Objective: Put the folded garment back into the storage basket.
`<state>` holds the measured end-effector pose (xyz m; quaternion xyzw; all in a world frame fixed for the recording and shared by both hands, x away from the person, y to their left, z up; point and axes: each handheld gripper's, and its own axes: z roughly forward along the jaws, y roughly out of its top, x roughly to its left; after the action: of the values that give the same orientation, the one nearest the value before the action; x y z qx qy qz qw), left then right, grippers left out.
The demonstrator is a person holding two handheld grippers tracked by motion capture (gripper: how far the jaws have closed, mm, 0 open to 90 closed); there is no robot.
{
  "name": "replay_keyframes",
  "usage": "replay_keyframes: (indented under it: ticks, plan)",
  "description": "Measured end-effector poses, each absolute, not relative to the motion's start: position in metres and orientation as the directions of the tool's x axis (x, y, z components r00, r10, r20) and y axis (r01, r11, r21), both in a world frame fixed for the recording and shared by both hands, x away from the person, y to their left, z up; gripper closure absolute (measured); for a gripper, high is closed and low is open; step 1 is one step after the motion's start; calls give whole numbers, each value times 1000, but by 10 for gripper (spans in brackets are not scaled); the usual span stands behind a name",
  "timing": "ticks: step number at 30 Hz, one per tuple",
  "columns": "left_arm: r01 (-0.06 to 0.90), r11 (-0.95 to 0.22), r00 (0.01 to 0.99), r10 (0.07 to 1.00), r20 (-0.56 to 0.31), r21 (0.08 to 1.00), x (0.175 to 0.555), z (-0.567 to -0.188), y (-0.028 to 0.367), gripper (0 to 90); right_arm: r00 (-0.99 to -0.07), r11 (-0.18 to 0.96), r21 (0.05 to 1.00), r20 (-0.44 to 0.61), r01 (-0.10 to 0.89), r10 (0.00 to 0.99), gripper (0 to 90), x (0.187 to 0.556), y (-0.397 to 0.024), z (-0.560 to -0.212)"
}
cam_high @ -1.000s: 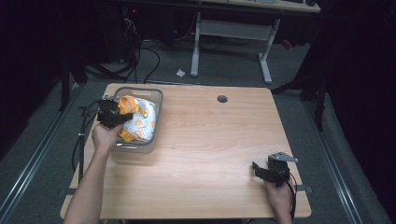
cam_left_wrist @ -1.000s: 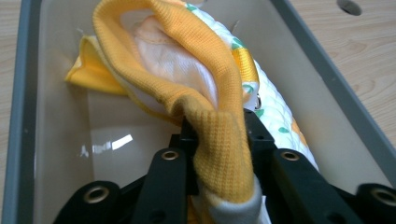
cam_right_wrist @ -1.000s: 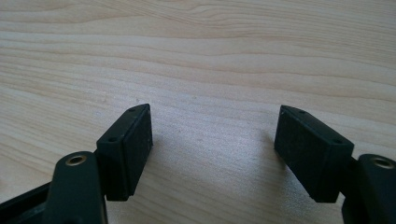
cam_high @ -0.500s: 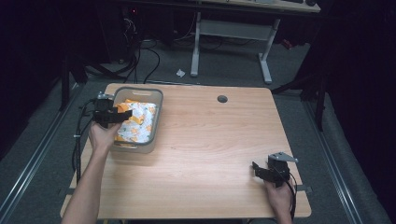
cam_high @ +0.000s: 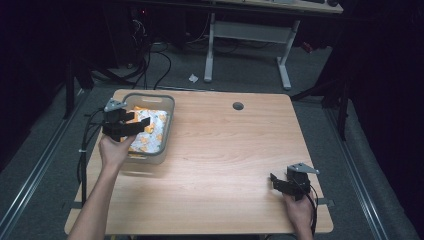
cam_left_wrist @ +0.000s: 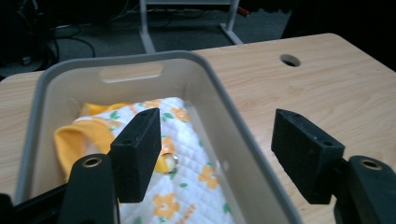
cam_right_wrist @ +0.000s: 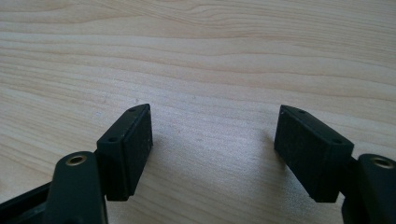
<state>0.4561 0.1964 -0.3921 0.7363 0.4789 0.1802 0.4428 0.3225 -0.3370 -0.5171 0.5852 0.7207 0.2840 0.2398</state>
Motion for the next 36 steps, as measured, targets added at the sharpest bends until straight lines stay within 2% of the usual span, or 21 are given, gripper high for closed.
replay_keyframes:
  ticks: [6,36]
  plan:
    - [517,-180,531,834,-149,837,442,-390,179,346,-200,154,690,-13,708,980,283,323,-337,-517]
    - [497,-201,599,784,-166,844,400,-405,149,355,-200,153,690,-11,708,980,283,322,-337,-517]
